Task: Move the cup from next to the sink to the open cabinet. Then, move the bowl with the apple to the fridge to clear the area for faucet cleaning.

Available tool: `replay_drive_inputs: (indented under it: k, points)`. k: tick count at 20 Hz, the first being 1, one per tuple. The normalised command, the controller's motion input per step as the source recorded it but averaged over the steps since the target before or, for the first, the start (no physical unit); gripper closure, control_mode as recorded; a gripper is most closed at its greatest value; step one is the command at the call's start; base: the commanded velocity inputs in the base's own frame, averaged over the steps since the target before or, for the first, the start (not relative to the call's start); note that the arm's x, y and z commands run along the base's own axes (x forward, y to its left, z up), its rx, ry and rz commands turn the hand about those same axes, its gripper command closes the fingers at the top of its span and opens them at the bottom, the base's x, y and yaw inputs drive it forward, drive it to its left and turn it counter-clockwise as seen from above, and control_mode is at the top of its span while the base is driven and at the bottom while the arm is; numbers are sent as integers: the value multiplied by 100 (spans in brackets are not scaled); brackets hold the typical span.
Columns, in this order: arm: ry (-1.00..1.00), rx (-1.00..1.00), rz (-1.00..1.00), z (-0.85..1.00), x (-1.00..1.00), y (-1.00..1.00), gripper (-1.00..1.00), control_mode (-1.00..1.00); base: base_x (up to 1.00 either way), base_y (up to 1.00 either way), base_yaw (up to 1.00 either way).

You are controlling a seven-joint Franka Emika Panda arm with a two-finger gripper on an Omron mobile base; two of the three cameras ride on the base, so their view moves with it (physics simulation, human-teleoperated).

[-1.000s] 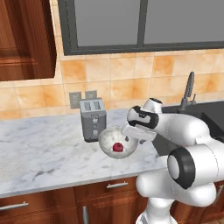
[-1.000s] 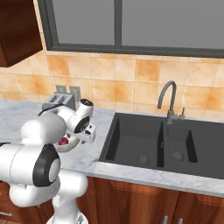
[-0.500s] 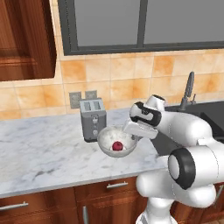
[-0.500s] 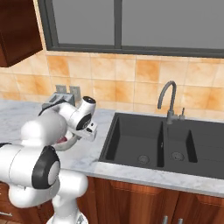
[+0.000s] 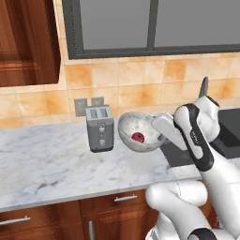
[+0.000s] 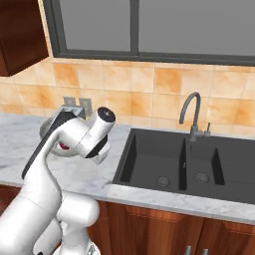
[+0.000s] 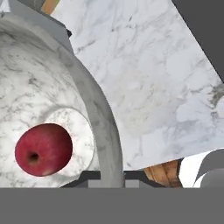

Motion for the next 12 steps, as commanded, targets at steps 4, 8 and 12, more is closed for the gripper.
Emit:
replay_drive_inputs:
  k: [4, 8, 12]
  points:
    - [-3, 20, -59, 74, -100, -11, 100, -100, 0, 0, 0]
    - [0, 8, -87, 44, -77, 5, 100, -100, 0, 0, 0]
    - [0, 5, -97, 26, -45, 4, 100, -100, 0, 0, 0]
